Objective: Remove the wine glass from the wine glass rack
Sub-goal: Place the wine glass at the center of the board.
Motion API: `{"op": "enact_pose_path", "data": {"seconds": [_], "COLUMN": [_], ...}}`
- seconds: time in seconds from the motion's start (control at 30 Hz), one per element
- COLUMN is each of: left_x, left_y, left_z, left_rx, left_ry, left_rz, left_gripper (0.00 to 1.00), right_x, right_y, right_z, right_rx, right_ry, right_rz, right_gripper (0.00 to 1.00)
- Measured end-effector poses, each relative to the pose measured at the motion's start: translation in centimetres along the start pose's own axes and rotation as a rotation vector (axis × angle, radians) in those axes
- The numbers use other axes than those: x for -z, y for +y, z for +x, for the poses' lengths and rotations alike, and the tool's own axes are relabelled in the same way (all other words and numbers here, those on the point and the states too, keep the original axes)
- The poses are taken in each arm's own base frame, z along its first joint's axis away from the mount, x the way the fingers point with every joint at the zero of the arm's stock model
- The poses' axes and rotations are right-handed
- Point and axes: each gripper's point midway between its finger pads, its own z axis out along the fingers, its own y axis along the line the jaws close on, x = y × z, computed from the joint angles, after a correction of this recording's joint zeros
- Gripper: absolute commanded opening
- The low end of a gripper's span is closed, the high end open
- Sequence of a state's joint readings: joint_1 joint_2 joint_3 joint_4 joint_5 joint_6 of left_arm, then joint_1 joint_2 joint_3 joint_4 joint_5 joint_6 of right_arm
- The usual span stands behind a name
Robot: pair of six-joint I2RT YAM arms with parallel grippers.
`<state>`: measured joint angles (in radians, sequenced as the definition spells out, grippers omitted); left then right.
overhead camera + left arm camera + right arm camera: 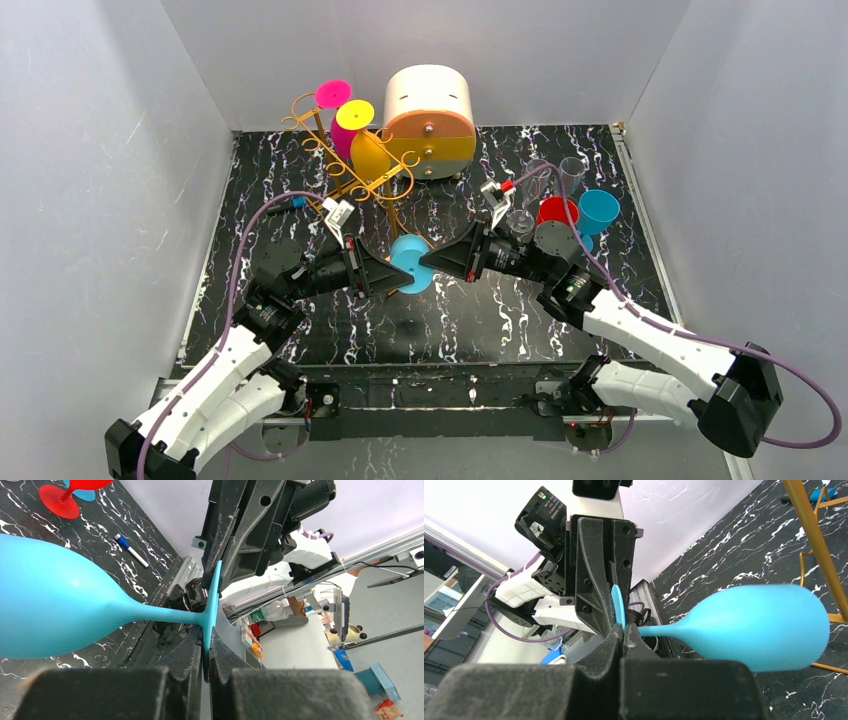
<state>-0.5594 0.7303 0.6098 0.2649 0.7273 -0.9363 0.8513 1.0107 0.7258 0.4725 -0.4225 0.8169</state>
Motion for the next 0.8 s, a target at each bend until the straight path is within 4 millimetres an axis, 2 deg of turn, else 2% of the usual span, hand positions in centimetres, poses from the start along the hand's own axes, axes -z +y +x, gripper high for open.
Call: {"op": "enact_pose_path", "data": {"seconds": [0.13,0.2,0.27,0.4,0.47,0.57,0.67,0.73,0.8], "left_x": [0.1,0.1,0.1,0.0,0.0,-0.1,-0.1,-0.1,0.0], "left_y": [-0.2,-0.2,-0.3,-0.5,-0.8,-0.9,-0.7,-0.5,-0.6], "left_z": [0.1,0.2,0.4,0.6,0.7,0.6,0.9,1.1,1.1], "left_rx": [-0.003,-0.001,0.000,-0.001,-0.001,0.003,0.000,0.009,0.018], "left_ry": [0.003,0.009,0.020,0.038,0.039,0.033,0.040,0.045,0.041], "left_rz": [0.005,0.008,0.014,0.030,0.041,0.043,0.030,0.019,0.019], "left_gripper": [0.00,0.00,0.00,0.00,0.01,0.24,0.36,0.38,0.33], "right_x": [0.1,0.2,0.2,-0.2,-0.3,-0.3,-0.3,-0.2,0.2], "right_y": [0.3,0.4,0.6,1.0,0.9,0.9,0.8,1.0,1.4], "right_z": [0.1,0.3,0.6,1.0,1.0,0.8,0.7,0.4,-0.2], "right_rx": [-0.007,-0.013,-0.015,-0.023,-0.032,-0.032,-0.029,-0.013,0.007], "right_ry": [0.006,0.020,0.040,0.093,0.103,0.098,0.089,0.071,0.043], "right_rz": [-0.009,-0.017,-0.030,-0.049,-0.041,-0.038,-0.028,-0.022,-0.021], "right_gripper": [0.24,0.28,0.24,0.01,0.01,0.01,0.01,0.01,0.01]}}
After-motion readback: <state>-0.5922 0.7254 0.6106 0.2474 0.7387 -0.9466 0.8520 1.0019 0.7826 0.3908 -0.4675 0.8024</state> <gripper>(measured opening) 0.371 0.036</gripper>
